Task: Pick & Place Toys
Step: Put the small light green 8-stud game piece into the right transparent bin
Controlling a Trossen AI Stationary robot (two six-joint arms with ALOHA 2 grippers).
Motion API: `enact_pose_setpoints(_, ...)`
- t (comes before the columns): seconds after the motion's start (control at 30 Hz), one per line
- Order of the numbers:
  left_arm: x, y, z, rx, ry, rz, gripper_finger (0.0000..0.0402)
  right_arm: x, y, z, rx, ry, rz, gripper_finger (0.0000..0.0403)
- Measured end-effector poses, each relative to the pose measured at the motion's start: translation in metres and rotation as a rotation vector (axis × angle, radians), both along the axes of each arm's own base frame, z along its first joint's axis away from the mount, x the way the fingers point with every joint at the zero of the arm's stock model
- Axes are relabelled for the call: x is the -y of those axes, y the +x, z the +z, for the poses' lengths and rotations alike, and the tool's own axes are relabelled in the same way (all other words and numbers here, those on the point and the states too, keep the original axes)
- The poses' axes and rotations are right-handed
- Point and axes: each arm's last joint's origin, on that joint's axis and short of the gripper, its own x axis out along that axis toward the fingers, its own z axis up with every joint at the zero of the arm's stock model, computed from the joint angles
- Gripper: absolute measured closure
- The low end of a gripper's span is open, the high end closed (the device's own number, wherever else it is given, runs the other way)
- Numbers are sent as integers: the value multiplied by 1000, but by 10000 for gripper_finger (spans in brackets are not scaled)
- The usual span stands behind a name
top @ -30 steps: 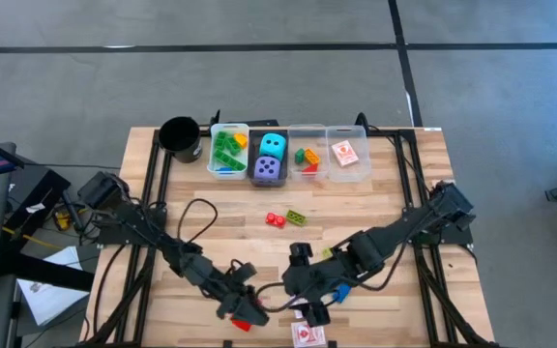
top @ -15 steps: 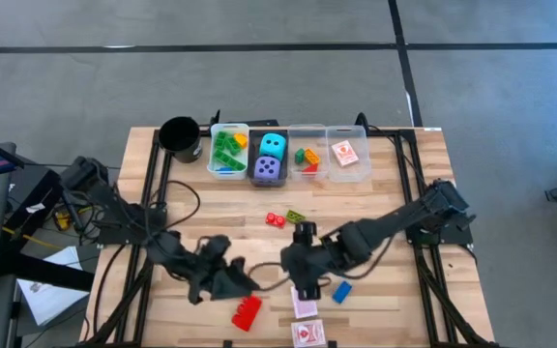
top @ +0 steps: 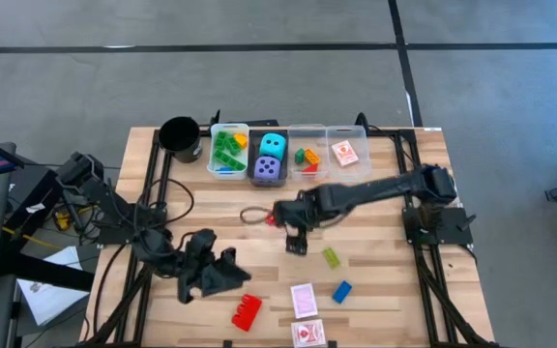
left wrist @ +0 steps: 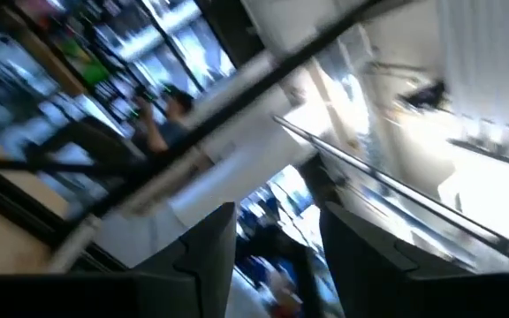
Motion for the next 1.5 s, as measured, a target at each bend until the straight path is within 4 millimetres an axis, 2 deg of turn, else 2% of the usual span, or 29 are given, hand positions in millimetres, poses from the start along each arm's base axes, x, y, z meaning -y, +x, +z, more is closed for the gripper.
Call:
enact_pose_setpoints(0.2,-4,1,-1,-36,-16,159,247,51,-3,-20,-46,68,-60,75)
enact_pose_setpoints(0.37,-2,-1,-1,-39,-23,155,247,69,-11,-39,-84,115,-54,75)
enact_pose_setpoints(0.53,-2,-1,-1,-39,-23,155,247,73,-15,-52,-91,120,-12,75)
enact_pose_setpoints(0.77,-5,0,-2,-58,-45,228,247,65,-12,-63,-27,86,25,75)
enact_pose_setpoints(0.9,-6,0,-2,-67,-56,262,247,63,-9,-77,-61,-9,8,75)
enact_pose_setpoints(0.97,-6,0,-2,-71,-62,273,247,64,-5,-83,-62,-14,5,75)
enact_pose_setpoints(1.1,-7,0,-2,-76,-74,292,247,64,-4,-107,-144,-7,-8,75)
enact_pose_setpoints(1.17,-7,0,-2,-76,-82,293,247,64,-1,-111,-140,0,-40,77)
enact_pose_setpoints(1.23,-7,0,-2,-78,-94,292,247,64,-1,-112,-140,4,-70,89)
enact_pose_setpoints(1.3,-7,0,-2,-78,-98,291,247,64,0,-112,-129,7,-91,123)
enact_pose_setpoints(1.37,-7,0,-2,-78,-98,291,247,64,0,-109,-112,12,-106,186)
enact_pose_setpoints(1.43,-7,0,-2,-78,-98,291,247,64,-1,-104,-98,17,-105,274)
enact_pose_setpoints(1.47,-7,0,-2,-78,-96,292,247,64,-1,-100,-87,18,-103,285)
enact_pose_setpoints(1.5,-7,0,-2,-78,-89,294,247,62,-2,-95,-74,17,-95,270)
